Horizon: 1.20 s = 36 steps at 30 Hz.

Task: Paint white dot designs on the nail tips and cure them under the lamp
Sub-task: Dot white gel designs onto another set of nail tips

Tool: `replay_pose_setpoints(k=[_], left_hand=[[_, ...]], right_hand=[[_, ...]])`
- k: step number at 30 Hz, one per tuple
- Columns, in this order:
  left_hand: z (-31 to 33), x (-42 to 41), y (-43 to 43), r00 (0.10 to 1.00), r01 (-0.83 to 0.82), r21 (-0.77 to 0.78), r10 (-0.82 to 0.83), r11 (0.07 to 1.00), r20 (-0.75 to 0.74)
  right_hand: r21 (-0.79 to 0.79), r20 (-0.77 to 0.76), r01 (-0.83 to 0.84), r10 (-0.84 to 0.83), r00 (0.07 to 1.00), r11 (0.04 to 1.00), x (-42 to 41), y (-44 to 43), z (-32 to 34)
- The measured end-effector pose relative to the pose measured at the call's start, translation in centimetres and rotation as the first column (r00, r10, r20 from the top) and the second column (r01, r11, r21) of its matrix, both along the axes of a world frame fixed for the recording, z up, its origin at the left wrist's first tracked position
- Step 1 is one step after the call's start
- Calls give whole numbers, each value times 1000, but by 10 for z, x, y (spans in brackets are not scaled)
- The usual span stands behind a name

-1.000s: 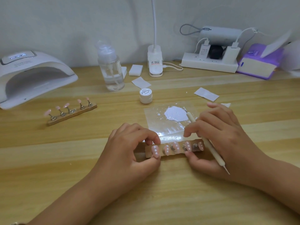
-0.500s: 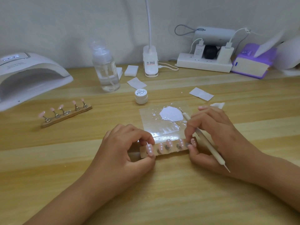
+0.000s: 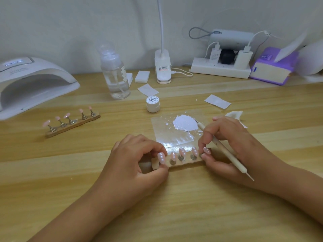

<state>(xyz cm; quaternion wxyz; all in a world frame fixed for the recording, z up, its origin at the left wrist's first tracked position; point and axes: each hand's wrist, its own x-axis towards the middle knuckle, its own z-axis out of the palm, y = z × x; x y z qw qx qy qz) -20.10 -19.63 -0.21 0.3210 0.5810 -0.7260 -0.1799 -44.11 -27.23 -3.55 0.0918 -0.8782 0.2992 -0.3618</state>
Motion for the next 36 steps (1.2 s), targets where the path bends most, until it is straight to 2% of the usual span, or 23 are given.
replay_pose_setpoints(k=[14, 20, 31, 36], left_hand=[[3, -10, -4, 997, 19, -11, -18, 1000, 71], [3, -17, -8, 999, 35, 19, -34, 999, -27], [3, -18, -9, 999, 46, 15, -45, 999, -15], [1, -15, -6, 1000, 28, -17, -28, 999, -11]], right_hand=[[215, 19, -70, 68, 998, 974, -1, 12, 19], [169, 41, -78, 72, 997, 982, -1, 9, 13], [128, 27, -58, 55, 998, 990, -3, 6, 6], [180, -86, 2, 14, 996, 984, -9, 2, 3]])
